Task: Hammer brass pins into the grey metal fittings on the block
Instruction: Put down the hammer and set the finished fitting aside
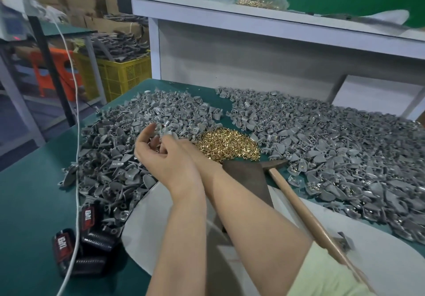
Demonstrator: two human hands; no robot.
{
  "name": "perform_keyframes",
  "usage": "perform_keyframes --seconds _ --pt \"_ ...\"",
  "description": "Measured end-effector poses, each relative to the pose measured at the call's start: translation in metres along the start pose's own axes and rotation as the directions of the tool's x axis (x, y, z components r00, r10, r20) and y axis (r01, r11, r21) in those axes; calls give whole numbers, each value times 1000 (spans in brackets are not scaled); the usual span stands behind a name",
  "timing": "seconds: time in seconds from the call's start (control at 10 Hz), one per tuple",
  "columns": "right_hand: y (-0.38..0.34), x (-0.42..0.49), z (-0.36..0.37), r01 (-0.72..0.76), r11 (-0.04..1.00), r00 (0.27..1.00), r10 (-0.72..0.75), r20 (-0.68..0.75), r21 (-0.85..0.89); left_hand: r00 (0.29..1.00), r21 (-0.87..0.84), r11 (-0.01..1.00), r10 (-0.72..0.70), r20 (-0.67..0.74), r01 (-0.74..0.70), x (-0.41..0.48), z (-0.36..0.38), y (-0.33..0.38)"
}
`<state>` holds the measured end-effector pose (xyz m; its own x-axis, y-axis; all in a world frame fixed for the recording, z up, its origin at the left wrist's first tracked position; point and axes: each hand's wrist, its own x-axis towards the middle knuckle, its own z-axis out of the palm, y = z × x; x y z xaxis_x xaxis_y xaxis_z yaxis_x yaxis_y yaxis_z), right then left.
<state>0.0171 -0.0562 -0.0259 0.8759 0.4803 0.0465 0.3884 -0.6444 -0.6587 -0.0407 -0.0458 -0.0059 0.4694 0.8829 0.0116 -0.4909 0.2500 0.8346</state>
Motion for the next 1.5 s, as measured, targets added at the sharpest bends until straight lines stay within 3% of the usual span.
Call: perform_keyframes --seconds 0.1,0.2,0.3,0.4,0.6,0.7,0.9,1.0,1.1,1.2,1.3,1.5 --pt "-1 3 -7 -69 996 998 68 15 57 1000 21 1000 -5 -8 5 1 0 -4" --pt "1 -1 -32 -98 995 995 98 -32 3 997 54 997 -57 61 54 -1 0 -2" --pt "11 -21 -64 -42 992 987 59 -147 118 978 123 988 -113 174 92 -2 1 -7" --pt "24 -48 -89 11 981 974 33 -225 192 905 238 965 -197 376 111 -7 2 -12" --pt "36 -91 -103 48 993 916 0 -402 111 701 302 951 -261 663 68 -27 8 -9" --pt "36 -105 -111 38 991 931 11 -365 127 626 309 946 -301 719 100 -30 8 -8" --pt "33 -119 -116 1 990 940 47 -339 140 573 329 916 -400 715 230 -32 9 -11" --pt "36 -116 -117 -11 983 924 80 -374 184 575 270 892 -441 689 362 -31 9 -9" --pt "45 -103 -118 -55 969 876 163 -455 241 642 167 860 -476 601 482 -25 8 -5" --pt "58 -78 -110 -252 966 899 211 -383 -59 724 148 865 -485 491 479 -19 5 -6" --pt "70 -47 -91 -376 883 916 306 -261 -283 772 103 871 -477 420 481 -15 4 -8" --pt "68 -4 -75 -409 740 897 433 -88 -533 760 45 842 -507 406 538 -20 8 -7"
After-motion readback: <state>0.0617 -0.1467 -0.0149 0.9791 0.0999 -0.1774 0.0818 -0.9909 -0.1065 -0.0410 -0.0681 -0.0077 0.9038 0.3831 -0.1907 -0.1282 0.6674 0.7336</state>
